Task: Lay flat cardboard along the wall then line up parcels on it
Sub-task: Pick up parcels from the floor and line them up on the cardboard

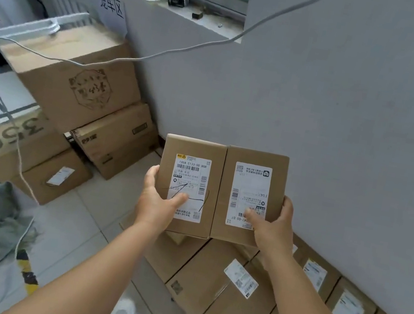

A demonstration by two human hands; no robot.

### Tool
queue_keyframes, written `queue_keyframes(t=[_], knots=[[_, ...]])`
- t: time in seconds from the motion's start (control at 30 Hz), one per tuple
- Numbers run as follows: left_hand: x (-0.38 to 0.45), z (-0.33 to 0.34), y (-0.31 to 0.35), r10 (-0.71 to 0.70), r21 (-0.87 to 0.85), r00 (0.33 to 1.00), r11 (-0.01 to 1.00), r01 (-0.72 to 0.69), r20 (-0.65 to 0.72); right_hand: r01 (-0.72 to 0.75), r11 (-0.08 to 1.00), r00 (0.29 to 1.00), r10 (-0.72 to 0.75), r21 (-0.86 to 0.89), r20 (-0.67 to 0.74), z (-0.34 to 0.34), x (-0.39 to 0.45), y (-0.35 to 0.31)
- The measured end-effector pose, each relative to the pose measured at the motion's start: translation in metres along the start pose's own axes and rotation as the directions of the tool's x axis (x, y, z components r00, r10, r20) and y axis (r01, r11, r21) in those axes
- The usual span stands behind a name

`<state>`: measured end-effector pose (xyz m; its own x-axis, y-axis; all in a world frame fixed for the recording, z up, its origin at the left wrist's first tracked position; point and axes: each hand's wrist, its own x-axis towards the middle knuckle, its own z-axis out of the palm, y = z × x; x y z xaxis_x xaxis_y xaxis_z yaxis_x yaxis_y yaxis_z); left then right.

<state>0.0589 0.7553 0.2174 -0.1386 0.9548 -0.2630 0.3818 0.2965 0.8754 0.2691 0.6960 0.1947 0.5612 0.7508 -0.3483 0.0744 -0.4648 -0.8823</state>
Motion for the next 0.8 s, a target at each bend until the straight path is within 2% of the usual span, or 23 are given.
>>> queue_keyframes(t=[0.2,0.37,0.53,0.8], knots=[[0.083,-0.004,-0.021,0.003,0.073,0.976,0.997,-0.019,0.216,-0.149,0.988,0.973,0.154,0.043,-0.173,0.054,0.006,0.009],[0.122,0.001,-0.048,-0.013,0.167,0.924,0.984,-0.055,0.382,-0.295,0.949,0.903,0.315,0.110,-0.292,0.092,-0.003,0.042],[0.146,0.028,-0.096,-0.092,0.303,0.877,0.951,-0.063,0.472,-0.386,0.898,0.835,0.437,0.211,-0.333,0.116,-0.008,0.090],[0.156,0.096,-0.194,-0.202,0.416,0.819,0.908,-0.049,0.537,-0.516,0.833,0.762,0.552,0.198,-0.339,0.124,0.021,0.205]])
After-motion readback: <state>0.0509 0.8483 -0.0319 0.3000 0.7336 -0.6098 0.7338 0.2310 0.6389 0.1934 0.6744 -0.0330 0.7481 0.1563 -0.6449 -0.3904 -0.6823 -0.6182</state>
